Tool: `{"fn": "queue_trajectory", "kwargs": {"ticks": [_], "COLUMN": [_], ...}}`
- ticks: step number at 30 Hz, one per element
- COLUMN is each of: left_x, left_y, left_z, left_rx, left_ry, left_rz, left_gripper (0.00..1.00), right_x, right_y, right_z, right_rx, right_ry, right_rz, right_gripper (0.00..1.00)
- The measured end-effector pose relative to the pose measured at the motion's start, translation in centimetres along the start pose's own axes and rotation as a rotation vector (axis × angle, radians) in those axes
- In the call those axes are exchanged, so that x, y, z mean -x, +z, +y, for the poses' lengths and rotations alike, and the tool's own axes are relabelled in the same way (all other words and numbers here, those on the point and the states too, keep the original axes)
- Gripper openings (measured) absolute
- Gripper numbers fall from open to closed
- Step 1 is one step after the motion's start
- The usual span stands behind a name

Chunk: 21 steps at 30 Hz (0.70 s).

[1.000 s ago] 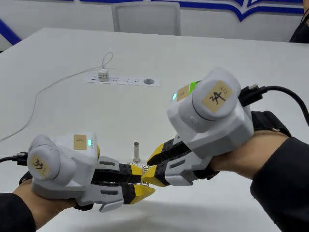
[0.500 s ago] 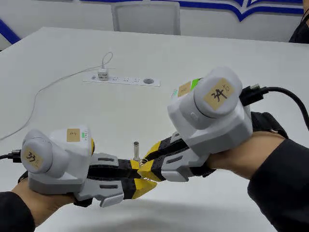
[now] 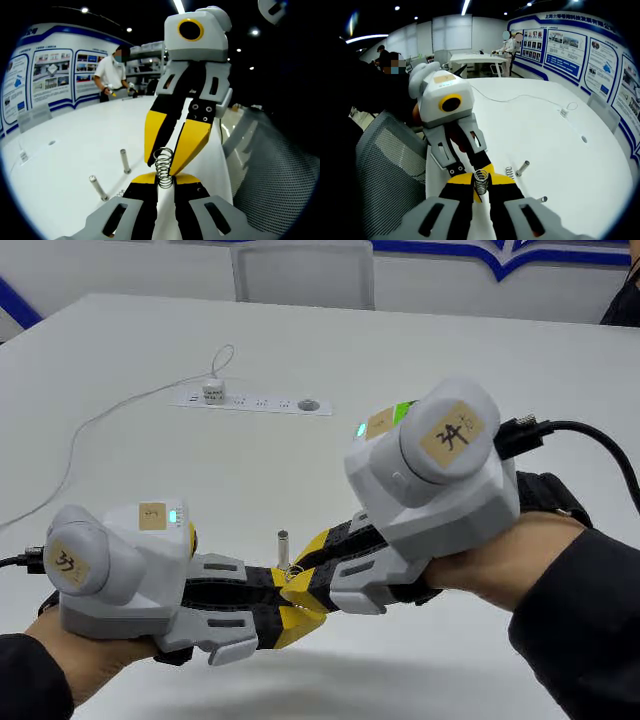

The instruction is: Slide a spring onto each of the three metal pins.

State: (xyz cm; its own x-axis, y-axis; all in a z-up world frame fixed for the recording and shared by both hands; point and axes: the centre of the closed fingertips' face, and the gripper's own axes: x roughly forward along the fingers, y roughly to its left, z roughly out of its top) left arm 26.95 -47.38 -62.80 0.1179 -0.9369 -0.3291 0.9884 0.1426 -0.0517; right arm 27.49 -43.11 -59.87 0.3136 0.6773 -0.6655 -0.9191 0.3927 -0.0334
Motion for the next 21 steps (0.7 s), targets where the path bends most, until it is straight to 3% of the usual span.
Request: {"fn": "queue_trajectory", "kwargs": {"ticks": [21], "left_x": [0.39], "left_y": [0.1], "left_z": [0.38], "left_rx": [0.004], "left_ry": [0.02], "left_rz": [-0.007], "left_gripper": [0.15], "right_x": [0.41], "right_y": [0.26], "right_z": [-0.58], "right_rx": [-0.029], "right_ry": [-0.019], "right_rz": [-0.018], "right_gripper": [0.11]}}
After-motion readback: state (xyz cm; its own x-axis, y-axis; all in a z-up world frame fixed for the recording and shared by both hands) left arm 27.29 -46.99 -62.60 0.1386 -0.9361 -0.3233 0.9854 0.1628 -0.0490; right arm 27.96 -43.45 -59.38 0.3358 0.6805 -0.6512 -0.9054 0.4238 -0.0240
